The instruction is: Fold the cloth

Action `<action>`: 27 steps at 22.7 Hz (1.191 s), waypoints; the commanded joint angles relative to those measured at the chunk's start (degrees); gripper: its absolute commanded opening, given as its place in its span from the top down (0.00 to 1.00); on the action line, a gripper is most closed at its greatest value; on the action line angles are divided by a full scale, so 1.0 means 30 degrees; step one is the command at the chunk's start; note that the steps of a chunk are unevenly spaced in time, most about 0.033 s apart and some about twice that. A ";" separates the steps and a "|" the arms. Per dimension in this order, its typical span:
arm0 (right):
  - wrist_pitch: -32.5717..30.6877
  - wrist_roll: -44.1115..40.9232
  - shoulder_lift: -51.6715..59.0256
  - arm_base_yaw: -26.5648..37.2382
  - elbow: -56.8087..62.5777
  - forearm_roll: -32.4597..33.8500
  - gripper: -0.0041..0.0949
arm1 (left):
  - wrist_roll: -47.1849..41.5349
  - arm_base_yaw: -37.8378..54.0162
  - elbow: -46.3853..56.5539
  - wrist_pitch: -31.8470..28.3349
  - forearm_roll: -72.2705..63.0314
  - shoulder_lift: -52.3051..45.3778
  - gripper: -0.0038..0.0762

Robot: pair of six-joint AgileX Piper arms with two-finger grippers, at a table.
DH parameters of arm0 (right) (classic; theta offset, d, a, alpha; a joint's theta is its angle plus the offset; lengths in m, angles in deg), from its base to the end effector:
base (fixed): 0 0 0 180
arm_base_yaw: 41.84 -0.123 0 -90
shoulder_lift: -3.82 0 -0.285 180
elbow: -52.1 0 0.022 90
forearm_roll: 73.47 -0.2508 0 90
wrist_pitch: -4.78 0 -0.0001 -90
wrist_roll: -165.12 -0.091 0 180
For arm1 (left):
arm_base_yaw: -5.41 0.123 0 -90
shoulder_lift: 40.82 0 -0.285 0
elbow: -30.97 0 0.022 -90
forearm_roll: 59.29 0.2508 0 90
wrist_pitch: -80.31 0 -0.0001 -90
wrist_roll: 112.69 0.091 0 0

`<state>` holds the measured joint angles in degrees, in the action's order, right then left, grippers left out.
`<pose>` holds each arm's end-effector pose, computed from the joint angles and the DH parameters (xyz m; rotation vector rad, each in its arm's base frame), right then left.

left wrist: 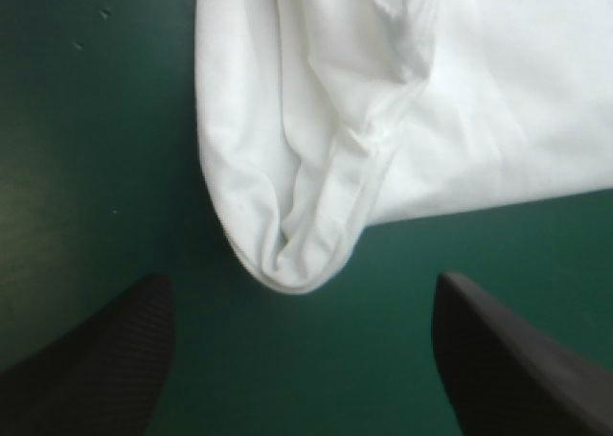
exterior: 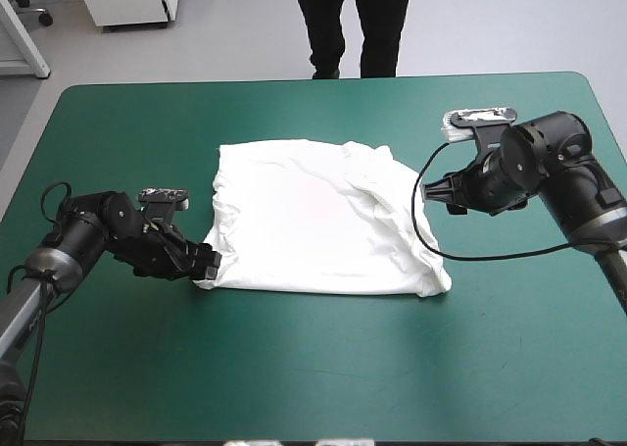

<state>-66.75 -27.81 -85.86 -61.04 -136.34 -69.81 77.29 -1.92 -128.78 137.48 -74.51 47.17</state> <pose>0.2704 0.0883 0.3871 -0.1532 2.6613 0.0948 0.2541 -0.0529 0.2647 0.2661 2.8513 -0.3389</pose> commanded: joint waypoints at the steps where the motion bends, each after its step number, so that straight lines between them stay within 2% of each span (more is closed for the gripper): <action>1: 0.0083 0.0006 0.0644 0.0182 -0.0495 0.0176 0.42 | -0.0185 -0.0052 -0.0217 -0.1410 -0.0578 -0.0053 0.27; 4: 0.0160 0.0006 0.0644 0.0182 -0.0495 0.0258 0.43 | -0.0329 -0.0473 -0.0217 -0.1826 -0.0337 0.1110 0.28; 6: 0.0304 0.0006 0.0644 0.0182 -0.0495 0.0299 0.46 | -0.0407 -0.1464 -0.0217 -0.2072 0.0093 0.2397 0.32; 11: 0.0105 0.0006 0.0644 0.0182 -0.0495 0.0307 0.47 | -0.3019 -0.3277 -0.0217 -0.3150 0.1571 0.4805 0.37; 13: 0.0010 0.0006 0.0644 0.0182 -0.0495 0.0223 0.47 | -0.3022 -0.3277 -0.0217 -0.3221 0.1641 0.5072 0.47; 15: 0.0010 0.0006 0.0644 0.0182 -0.0495 0.0223 0.47 | -0.3022 -0.3277 -0.0217 -0.3268 0.1641 0.5072 0.70; 16: 0.0010 0.0006 0.0644 0.0182 -0.0495 0.0182 0.47 | -0.3022 -0.3277 -0.0217 -0.3268 0.1641 0.5072 0.89; 17: 0.0010 0.0006 0.0644 0.0182 -0.0495 0.0047 0.47 | -0.3022 -0.3277 -0.0217 -0.3268 0.1641 0.5072 0.96; 22: 0.0010 0.0042 0.0644 0.0142 -0.0213 -0.1007 0.47 | -0.3022 -0.3277 -0.0217 -0.3316 0.1505 0.5072 0.96; 27: 0.0488 -0.0127 0.0644 0.0142 0.2052 -0.1485 0.46 | -0.2890 -0.3277 -0.0217 -0.3316 0.1505 0.5072 0.96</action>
<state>-66.57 -28.01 -85.86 -61.04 -132.40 -73.94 68.74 -11.12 -129.93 131.63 -67.87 61.20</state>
